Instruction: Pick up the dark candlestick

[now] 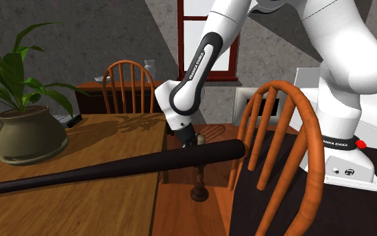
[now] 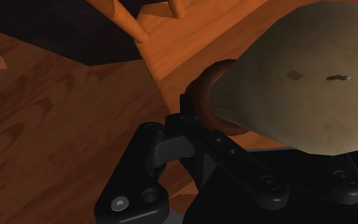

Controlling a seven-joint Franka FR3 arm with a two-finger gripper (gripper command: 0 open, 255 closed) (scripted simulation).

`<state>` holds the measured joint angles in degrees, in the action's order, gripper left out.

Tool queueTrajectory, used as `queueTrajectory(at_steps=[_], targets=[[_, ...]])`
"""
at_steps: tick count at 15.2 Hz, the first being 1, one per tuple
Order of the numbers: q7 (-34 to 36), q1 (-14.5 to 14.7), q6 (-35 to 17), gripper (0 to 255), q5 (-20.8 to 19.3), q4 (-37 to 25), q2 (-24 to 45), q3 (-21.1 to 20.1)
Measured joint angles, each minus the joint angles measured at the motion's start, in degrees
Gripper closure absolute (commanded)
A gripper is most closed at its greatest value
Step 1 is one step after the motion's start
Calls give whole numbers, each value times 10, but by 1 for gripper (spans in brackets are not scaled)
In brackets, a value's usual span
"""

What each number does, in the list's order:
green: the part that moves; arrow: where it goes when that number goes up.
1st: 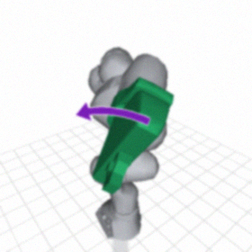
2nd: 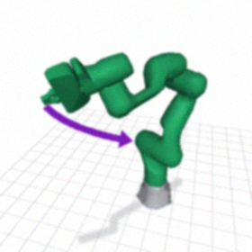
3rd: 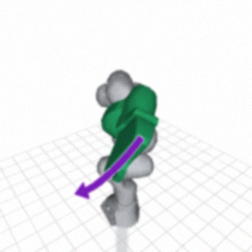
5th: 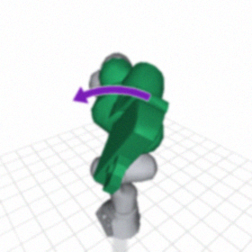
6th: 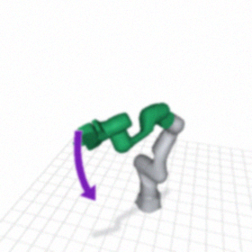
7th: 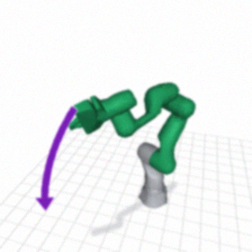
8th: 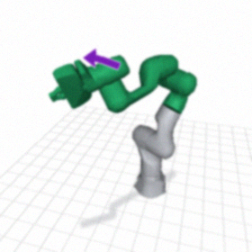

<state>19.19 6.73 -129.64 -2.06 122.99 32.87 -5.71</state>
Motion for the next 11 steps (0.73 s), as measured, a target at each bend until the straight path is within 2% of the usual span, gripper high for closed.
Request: queueTrajectory(at_steps=[4, 11], targets=[[1, 0, 6, 255, 1, 0, -4, -1], [-1, -2, 44, 255, 7, 13, -54, -5]])
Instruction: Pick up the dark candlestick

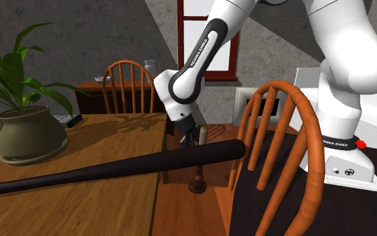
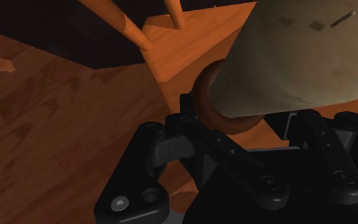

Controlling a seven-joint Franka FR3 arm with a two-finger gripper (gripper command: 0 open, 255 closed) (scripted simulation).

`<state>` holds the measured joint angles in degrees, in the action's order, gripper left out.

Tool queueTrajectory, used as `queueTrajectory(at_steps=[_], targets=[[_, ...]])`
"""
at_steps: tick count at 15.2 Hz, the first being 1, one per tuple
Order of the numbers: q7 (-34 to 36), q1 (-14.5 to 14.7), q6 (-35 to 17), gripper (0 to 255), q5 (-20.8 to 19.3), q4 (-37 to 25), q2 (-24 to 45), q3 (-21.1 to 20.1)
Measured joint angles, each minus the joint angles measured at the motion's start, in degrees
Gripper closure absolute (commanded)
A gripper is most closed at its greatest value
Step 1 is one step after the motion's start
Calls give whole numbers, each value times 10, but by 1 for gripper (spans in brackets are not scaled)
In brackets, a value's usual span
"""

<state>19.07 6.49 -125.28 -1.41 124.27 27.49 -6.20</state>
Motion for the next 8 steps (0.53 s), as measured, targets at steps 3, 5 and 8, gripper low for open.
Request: queueTrajectory(at_steps=[3, 5, 8], targets=[[-1, -1, 16, 255, 2, 0, -16, -1], [-2, -2, 26, 255, 3, 2, -29, -2], [-3, -2, 43, 255, 6, 6, -49, -4]])
